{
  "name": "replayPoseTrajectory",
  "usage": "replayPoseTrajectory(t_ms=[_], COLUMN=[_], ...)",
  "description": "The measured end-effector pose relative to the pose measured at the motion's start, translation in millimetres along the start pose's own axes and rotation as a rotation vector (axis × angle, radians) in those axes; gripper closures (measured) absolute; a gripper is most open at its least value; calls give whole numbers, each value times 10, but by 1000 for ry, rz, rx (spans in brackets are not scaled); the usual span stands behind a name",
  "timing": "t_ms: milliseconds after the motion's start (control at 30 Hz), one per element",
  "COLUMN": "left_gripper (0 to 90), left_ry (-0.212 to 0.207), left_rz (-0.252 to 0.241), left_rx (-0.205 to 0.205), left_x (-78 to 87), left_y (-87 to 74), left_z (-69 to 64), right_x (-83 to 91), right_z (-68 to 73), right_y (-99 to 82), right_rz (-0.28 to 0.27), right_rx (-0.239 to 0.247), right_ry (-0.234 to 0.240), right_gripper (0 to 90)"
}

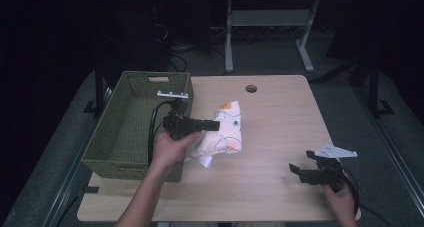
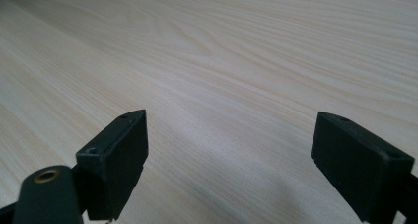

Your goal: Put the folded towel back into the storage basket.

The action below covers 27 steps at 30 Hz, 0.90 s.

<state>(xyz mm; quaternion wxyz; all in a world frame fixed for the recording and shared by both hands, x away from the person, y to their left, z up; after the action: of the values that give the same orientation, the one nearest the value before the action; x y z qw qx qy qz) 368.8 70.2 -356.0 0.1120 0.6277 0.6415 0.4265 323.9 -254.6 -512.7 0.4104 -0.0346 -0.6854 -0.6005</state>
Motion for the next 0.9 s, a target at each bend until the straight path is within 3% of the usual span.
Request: replayPoseTrajectory(t_ms=[400, 900], left_gripper=[811, 811], left_ry=[28, 34], left_rz=[-12, -21], left_rx=[25, 42], left_x=[167, 352], left_y=[32, 58], left_z=[73, 150], right_x=[-4, 7], right_z=[6, -15], right_y=[-1, 15], right_rz=[2, -7], right_rx=[2, -7], right_ry=[-4, -12], right_gripper=[139, 140])
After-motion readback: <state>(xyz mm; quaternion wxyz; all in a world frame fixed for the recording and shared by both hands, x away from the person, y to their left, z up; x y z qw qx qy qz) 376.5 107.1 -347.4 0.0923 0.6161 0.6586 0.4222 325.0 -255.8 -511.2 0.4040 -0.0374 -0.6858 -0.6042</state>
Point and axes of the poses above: each handheld gripper's, and its own axes: x roughly backward along the jaws, y roughly out of its top, z roughly to its left, the point moved 8 cm from there along -x, roughly forward along the jaws, and after that the axes turned 2 degrees about -y, right-handed, at the moved point
